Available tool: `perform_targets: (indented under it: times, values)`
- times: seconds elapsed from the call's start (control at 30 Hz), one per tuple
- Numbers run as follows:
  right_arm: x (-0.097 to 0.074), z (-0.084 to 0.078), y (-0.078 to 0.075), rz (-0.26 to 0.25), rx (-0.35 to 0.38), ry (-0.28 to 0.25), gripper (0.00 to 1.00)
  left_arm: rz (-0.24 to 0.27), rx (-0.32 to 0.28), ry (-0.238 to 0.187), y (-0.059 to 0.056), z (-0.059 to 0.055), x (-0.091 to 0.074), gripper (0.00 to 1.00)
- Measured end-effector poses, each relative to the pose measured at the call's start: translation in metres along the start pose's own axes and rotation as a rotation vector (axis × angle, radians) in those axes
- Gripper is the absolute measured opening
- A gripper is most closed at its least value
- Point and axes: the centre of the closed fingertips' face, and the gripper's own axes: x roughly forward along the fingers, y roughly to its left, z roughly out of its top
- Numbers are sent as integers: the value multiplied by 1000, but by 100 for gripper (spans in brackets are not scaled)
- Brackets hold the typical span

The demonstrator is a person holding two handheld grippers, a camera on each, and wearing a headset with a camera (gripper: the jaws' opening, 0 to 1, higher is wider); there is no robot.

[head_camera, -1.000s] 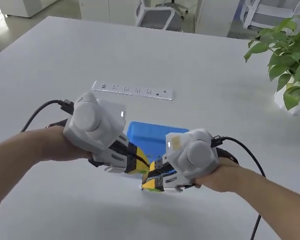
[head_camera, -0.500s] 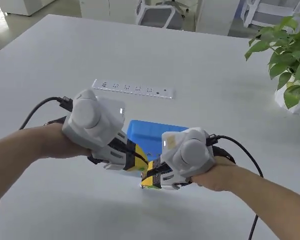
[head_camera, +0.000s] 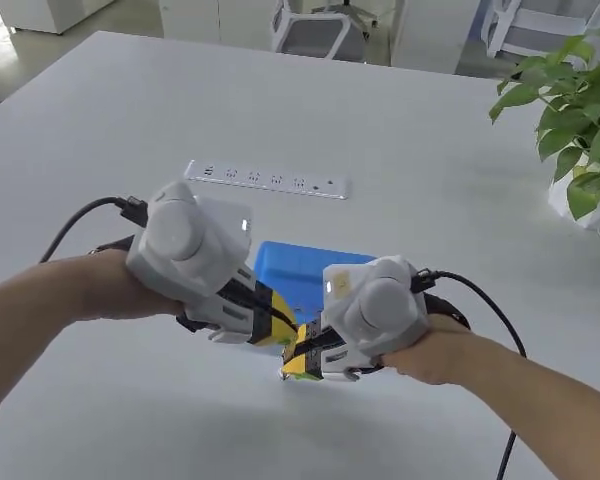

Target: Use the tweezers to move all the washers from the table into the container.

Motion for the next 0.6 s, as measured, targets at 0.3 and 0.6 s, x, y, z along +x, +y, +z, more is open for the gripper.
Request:
perform_targets:
  times: [0.3, 0.6]
  values:
    - [-3, 4, 0, -2, -6, -2, 8, 8, -18, -16, -3, 4, -7, 12]
    - [-12, 13, 1, -1, -16, -7, 8, 30, -55, -38, -6, 4, -16, 23]
